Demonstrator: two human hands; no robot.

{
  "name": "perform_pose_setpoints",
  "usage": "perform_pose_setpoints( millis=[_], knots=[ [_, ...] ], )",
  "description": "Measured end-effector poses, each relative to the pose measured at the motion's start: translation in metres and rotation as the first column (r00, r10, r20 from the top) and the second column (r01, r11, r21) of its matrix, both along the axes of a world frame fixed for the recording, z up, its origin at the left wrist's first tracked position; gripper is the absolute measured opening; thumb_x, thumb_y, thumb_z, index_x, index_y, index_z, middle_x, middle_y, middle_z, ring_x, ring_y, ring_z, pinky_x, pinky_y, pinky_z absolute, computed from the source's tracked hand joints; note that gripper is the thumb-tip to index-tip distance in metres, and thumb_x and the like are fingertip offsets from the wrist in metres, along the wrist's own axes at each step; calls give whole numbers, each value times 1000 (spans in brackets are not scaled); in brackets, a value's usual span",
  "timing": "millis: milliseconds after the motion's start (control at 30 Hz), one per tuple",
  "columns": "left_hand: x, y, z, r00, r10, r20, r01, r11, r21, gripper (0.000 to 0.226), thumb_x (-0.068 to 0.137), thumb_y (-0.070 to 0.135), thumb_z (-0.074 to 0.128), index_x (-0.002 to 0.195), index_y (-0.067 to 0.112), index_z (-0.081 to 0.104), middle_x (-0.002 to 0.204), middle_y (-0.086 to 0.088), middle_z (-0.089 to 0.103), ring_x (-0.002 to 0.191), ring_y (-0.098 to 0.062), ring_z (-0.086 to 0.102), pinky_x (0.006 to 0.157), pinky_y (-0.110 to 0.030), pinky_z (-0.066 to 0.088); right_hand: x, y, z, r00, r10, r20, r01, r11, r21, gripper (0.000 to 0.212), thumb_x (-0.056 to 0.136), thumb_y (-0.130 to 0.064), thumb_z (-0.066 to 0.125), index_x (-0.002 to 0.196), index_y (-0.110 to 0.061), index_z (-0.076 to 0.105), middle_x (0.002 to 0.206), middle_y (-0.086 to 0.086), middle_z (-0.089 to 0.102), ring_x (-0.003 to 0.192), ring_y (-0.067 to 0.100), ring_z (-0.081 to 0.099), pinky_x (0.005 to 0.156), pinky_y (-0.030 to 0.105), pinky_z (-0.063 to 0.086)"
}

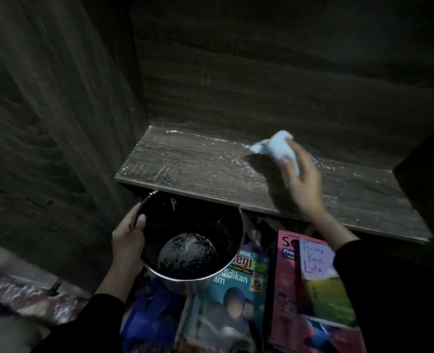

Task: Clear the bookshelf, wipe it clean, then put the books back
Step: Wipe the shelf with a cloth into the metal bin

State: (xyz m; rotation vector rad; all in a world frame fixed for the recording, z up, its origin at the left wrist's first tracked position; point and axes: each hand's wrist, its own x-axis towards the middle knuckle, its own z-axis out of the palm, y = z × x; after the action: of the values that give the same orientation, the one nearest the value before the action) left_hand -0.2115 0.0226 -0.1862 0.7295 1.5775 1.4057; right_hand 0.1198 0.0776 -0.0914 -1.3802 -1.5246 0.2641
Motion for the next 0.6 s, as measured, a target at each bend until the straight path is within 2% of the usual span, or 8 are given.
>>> perform_pose_setpoints(
  millis=[133, 267, 367, 467, 533, 600],
  knots=[
    [0, -1, 5, 1000, -18, -5, 18, 1000, 13, 36, 97, 3, 48, 126, 18, 62, 121, -5, 65, 117, -25, 59, 107, -49, 41, 92, 11, -2, 943, -296, 150, 306, 951, -45, 45, 91, -19, 48, 133, -4, 52, 130, 21, 55, 119, 36, 50, 102, 37, 35],
    [5, -3, 13, 999, -27, 31, 26, 999, 36, 37, 98, 1, 44, 130, 13, 58, 126, -9, 62, 117, -24, 57, 108, -43, 39, 150, 20, -7, 811, -503, 297, 559, 816, -145, 47, 94, -18, 49, 139, -9, 46, 134, 27, 49, 120, 44, 46, 101, 49, 36],
    [5, -3, 14, 998, -36, 48, 35, 999, 30, 37, 99, 3, 44, 131, 14, 57, 125, -9, 62, 116, -25, 57, 105, -43, 40, 166, 21, -17, 742, -466, 482, 649, 680, -341, 53, 98, -28, 46, 148, -21, 30, 150, 18, 30, 135, 41, 29, 107, 58, 25],
    [2, -3, 11, 998, -42, 55, 41, 999, 21, 36, 99, 6, 46, 130, 20, 58, 126, -9, 62, 119, -27, 56, 104, -45, 41, 167, 21, -23, 734, -432, 525, 673, 568, -473, 56, 99, -43, 36, 151, -30, 19, 160, 9, 9, 145, 36, 7, 112, 61, 5],
    [3, -3, 12, 997, -46, 63, 46, 999, 8, 37, 99, 7, 46, 130, 22, 58, 125, -10, 62, 117, -28, 56, 96, -39, 51, 163, 24, -21, 736, -441, 514, 674, 549, -494, 56, 99, -44, 33, 151, -30, 17, 160, 9, 8, 145, 36, 5, 113, 59, 5],
    [7, -4, 17, 997, -37, 73, 37, 999, -4, 38, 99, 7, 45, 131, 22, 57, 124, -10, 62, 110, -26, 59, 80, -25, 54, 155, 26, -19, 738, -451, 503, 674, 538, -507, 55, 99, -43, 31, 151, -29, 17, 160, 10, 10, 144, 37, 8, 113, 59, 9]
  ],
)
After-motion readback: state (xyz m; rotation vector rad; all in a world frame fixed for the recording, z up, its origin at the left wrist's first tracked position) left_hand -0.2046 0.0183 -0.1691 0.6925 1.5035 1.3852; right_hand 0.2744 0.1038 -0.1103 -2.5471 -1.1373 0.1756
